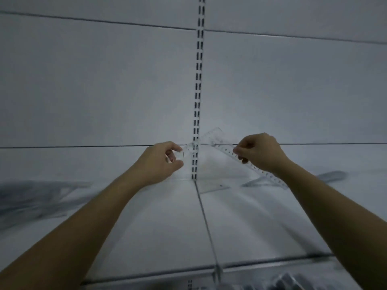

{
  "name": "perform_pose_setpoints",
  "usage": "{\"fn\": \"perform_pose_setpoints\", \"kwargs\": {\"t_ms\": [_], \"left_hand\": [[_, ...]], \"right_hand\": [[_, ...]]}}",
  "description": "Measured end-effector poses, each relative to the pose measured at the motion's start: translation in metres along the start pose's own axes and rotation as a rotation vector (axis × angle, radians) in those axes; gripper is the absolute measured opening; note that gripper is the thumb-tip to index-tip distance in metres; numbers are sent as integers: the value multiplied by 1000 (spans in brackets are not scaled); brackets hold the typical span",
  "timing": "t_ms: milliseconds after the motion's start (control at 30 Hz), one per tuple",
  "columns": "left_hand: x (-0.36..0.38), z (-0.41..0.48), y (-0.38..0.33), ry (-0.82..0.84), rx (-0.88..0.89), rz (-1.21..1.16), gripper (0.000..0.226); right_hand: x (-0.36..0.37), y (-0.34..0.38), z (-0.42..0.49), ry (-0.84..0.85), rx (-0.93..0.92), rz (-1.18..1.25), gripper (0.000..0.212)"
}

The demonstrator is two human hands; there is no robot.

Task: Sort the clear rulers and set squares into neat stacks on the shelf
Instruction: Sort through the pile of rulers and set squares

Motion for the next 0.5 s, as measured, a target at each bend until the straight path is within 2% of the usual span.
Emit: {"fn": "perform_pose_setpoints", "kwargs": {"t_ms": [67,133,300,500], "left_hand": [[30,12,-31,4,35,-35,30],[62,21,-60,28,55,-61,31],[134,34,-118,97,79,-73,35],[192,50,-165,117,88,-21,39]], "right_hand": [[-36,-39,1,-89,140,125,5],[-68,-74,0,-161,225,230,24],[-123,-167,-3,-299,414,429,18],[-152,-270,-9,-380,600,484,21]]}}
Point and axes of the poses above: each hand's wrist, its own z-axis towards the middle knuckle, its own x-axis out of the palm, y = z × x, the point moved 9 cm from there along z, towards the middle knuckle, and after that the axes turned 7 degrees about -y, right-handed, at the moved point
